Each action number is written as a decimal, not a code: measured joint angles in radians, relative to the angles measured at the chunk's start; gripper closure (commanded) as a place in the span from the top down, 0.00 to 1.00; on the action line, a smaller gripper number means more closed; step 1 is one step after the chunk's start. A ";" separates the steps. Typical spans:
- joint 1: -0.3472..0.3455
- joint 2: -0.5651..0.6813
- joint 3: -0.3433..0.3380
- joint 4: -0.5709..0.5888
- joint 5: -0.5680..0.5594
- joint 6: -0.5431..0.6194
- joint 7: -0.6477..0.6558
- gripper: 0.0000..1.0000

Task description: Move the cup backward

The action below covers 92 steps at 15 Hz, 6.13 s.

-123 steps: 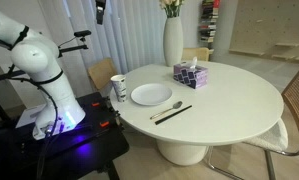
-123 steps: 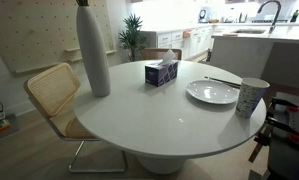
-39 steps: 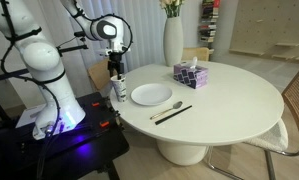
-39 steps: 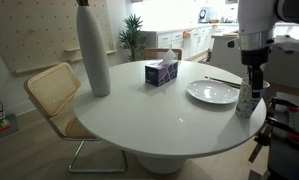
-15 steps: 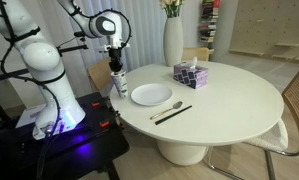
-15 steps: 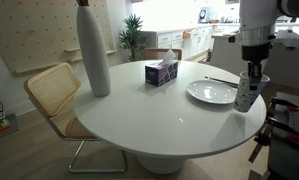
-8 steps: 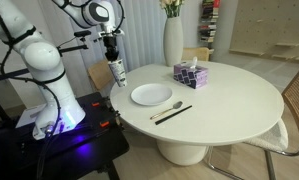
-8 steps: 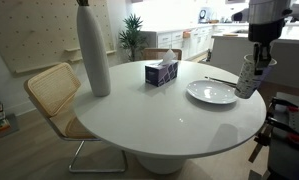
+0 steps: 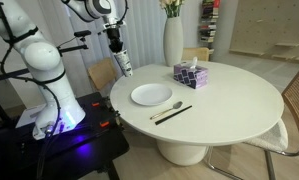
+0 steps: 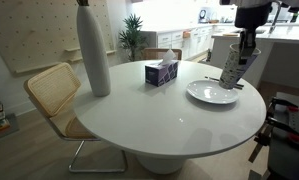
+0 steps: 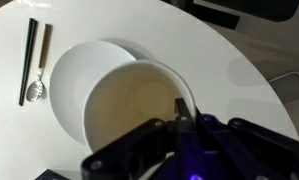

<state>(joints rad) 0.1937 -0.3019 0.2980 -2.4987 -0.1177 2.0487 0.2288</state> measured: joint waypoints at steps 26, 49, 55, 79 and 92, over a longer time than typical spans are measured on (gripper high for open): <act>0.062 0.743 -0.111 0.763 -0.021 -0.186 0.013 0.01; 0.082 0.844 -0.131 0.758 0.021 -0.137 0.013 0.30; 0.082 0.844 -0.132 0.752 0.021 -0.123 0.013 0.62; 0.135 0.699 -0.143 0.736 -0.024 -0.133 0.095 1.00; 0.100 0.235 -0.137 0.524 -0.092 -0.215 0.250 1.00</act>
<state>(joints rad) 0.2935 -0.0671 0.1614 -1.9744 -0.2096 1.8332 0.4784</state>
